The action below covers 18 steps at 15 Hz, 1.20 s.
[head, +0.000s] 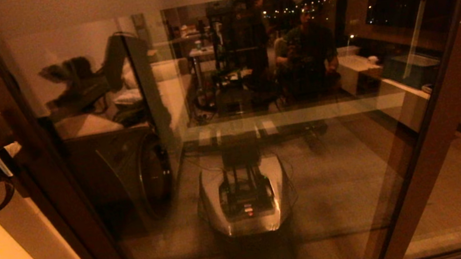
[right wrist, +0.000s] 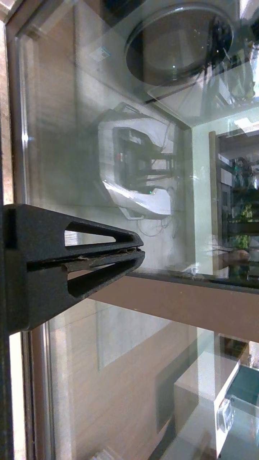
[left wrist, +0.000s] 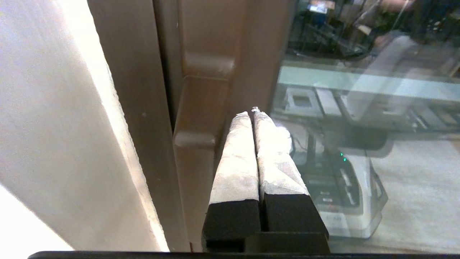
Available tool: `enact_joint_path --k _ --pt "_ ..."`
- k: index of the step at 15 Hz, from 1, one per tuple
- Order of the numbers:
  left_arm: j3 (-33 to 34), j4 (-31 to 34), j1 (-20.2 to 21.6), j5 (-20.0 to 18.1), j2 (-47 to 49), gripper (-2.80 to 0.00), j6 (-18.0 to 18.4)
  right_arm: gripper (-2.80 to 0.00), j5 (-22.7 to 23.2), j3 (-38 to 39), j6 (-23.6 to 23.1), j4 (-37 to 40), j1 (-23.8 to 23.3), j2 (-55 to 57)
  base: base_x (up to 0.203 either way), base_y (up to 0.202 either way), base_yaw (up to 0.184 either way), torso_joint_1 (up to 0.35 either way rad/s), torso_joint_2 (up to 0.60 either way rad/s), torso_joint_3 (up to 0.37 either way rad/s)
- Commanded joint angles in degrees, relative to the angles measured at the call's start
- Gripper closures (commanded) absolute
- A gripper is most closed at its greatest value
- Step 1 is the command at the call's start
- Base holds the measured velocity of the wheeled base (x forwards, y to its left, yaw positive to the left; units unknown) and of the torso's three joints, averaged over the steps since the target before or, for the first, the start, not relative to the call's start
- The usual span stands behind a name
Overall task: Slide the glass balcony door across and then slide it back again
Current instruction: Close the slid door
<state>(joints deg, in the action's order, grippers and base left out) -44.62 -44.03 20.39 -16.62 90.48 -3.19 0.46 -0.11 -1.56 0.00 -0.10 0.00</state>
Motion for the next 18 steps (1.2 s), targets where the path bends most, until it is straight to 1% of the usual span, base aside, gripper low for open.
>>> enact_joint_path --k 1,4,5,6,7,10,11,12,14,15,18 --pt "0.36 -0.09 0.00 -0.26 -2.24 0.00 -0.23 0.00 -0.02 -0.01 -0.06 -0.07 0.01 0.09 0.000 0.000 0.000 0.000 0.00 0.000" --pt "1.99 -0.09 1.00 -0.69 -3.94 0.00 -0.24 0.00 -0.02 0.02 -0.02 0.00 0.01 0.09 0.000 0.000 0.000 0.000 0.00 0.000" --pt "2.91 -0.08 2.38 -1.57 -5.18 0.00 -0.27 0.00 -0.02 0.02 -0.02 -0.06 0.01 0.09 0.000 0.000 0.000 0.000 0.00 0.000" --pt "4.38 -0.08 4.81 -3.59 -6.02 0.00 -0.13 0.00 0.02 0.02 -0.02 -0.04 0.01 0.09 0.000 0.000 0.000 0.000 0.00 0.000" --pt "5.18 -0.03 7.59 -6.58 -6.35 0.00 -0.03 0.00 -0.02 0.02 -0.02 -0.07 0.01 0.09 0.000 0.000 0.000 0.000 0.00 0.000" --pt "4.59 1.03 17.40 -15.25 -3.68 0.00 0.06 0.00 0.06 0.02 -0.02 0.00 0.01 0.09 0.000 0.000 0.000 0.000 0.00 0.000" --pt "3.89 1.03 19.49 -17.55 -1.37 0.00 0.27 0.00 -0.02 -0.07 -0.02 -0.07 0.01 0.09 0.000 0.000 0.000 0.000 0.00 0.000" --pt "3.48 0.85 20.91 -19.67 0.78 0.00 1.58 0.00 -0.02 0.02 -0.02 0.00 0.01 0.09 0.000 0.000 0.000 0.000 0.00 0.000" --pt "3.61 0.62 21.52 -21.50 4.19 0.00 5.82 0.00 0.01 -0.05 -0.05 0.00 0.01 0.09 0.000 0.000 0.000 0.000 0.00 0.000" --pt "3.71 0.58 21.41 -21.79 5.44 0.00 6.61 0.00 -0.02 0.02 -0.11 0.00 0.01 0.09 0.000 0.000 0.000 0.000 0.00 0.000" --pt "4.16 0.56 20.56 -21.88 6.46 0.00 6.80 0.00 -0.02 0.02 -0.08 -0.03 0.01 0.09 0.000 0.000 0.000 0.000 0.00 0.000"
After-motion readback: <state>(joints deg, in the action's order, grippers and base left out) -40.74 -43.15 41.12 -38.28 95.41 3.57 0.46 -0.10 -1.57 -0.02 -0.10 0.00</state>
